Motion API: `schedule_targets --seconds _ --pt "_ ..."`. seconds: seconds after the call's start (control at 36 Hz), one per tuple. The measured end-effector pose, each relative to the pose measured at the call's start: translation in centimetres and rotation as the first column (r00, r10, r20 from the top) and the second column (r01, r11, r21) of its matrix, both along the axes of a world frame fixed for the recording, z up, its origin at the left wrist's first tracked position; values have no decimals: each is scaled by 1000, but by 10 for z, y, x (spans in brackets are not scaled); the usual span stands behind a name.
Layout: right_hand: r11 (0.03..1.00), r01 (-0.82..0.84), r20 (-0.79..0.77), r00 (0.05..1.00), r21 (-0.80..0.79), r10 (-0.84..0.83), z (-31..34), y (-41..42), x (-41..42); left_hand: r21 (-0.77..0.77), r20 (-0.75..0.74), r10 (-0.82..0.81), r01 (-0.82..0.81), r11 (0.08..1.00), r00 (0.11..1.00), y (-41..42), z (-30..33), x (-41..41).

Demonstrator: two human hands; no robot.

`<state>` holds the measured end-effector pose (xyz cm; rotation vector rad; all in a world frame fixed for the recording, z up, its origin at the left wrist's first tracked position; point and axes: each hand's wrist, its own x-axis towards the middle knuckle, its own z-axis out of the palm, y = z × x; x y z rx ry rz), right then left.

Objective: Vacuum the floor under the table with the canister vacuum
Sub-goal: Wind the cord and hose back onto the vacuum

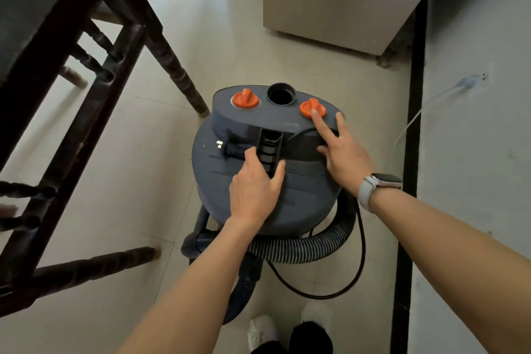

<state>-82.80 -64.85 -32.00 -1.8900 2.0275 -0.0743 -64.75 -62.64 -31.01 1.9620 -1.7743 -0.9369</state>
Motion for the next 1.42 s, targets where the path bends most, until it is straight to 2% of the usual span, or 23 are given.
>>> schedule_targets --seconds 0.14,0.25,0.33,0.42,0.44,0.47,0.53,0.58,0.64,0.75,0.83,0.92,1.0,1.11,1.25,1.33,1.42 --pt "999 14 47 999 -39 -12 -4 -14 -2 17 2 41 -41 999 999 -17 3 -6" --pt "997 68 233 971 -31 -59 -5 -18 -2 35 -13 38 -38 999 999 -23 6 -7" --pt "970 238 429 883 -59 -191 0 -13 7 145 -62 38 -28 989 997 -24 10 -4" --pt "866 467 569 767 -178 -296 8 4 16 286 -157 61 -13 958 986 -21 11 1" --pt "829 535 600 720 -163 -347 10 10 18 319 -170 63 -5 948 983 -19 11 3" --pt "801 592 630 659 -95 -412 12 16 20 343 -185 67 1 939 980 -16 12 5" --pt "755 640 659 507 143 -555 10 25 25 376 -227 98 -6 926 969 -10 12 8" --pt "659 652 628 344 375 -698 6 30 32 420 -248 140 -24 907 958 -2 12 12" --pt "550 656 593 188 518 -783 5 34 39 463 -260 179 -41 886 949 5 11 15" --pt "475 575 557 42 666 -830 14 40 52 526 -289 225 -42 849 931 13 9 21" --pt "416 538 478 26 733 -878 25 26 58 557 -301 244 -38 830 922 16 10 24" --pt "381 606 440 56 698 -896 26 18 67 556 -320 253 -35 830 913 13 11 29" --pt "392 658 466 70 643 -882 21 15 78 551 -329 274 -52 833 904 5 13 38" --pt "446 634 476 137 632 -869 26 3 94 532 -346 316 -93 842 883 -5 18 58" --pt "510 589 539 146 626 -830 35 -10 113 562 -389 378 -108 820 840 -21 27 77" --pt "540 530 580 106 654 -807 40 -12 116 605 -440 423 -87 791 792 -29 31 77" --pt "553 525 595 106 647 -796 42 -15 118 637 -488 455 -52 769 745 -33 32 71"
